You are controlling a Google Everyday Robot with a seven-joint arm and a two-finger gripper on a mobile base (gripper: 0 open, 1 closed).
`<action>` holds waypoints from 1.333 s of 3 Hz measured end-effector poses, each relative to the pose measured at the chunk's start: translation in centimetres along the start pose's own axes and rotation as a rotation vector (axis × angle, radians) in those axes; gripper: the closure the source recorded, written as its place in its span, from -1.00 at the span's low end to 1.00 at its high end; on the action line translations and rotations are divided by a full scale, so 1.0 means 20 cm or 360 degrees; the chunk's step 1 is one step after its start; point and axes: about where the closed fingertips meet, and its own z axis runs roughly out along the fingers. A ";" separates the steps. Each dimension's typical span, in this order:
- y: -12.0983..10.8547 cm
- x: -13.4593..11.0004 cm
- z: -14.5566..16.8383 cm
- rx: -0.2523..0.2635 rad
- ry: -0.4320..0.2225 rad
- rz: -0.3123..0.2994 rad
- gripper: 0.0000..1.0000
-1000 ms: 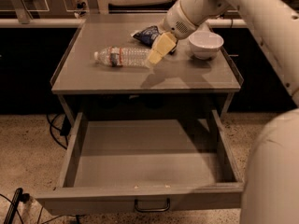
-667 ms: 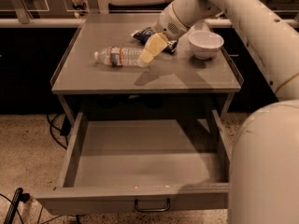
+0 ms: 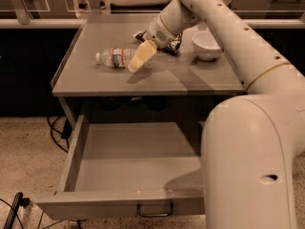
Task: Place water bottle into top drawer
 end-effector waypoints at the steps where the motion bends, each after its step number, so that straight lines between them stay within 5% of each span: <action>1: -0.01 0.03 0.11 -0.0053 0.0026 0.0030 -1.00; 2: -0.02 0.03 0.12 -0.0057 0.0028 0.0032 -0.64; 4: -0.02 0.03 0.12 -0.0057 0.0028 0.0032 0.44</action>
Offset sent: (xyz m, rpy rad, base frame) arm 0.0055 0.0105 -0.0196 -0.0076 0.0390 0.0086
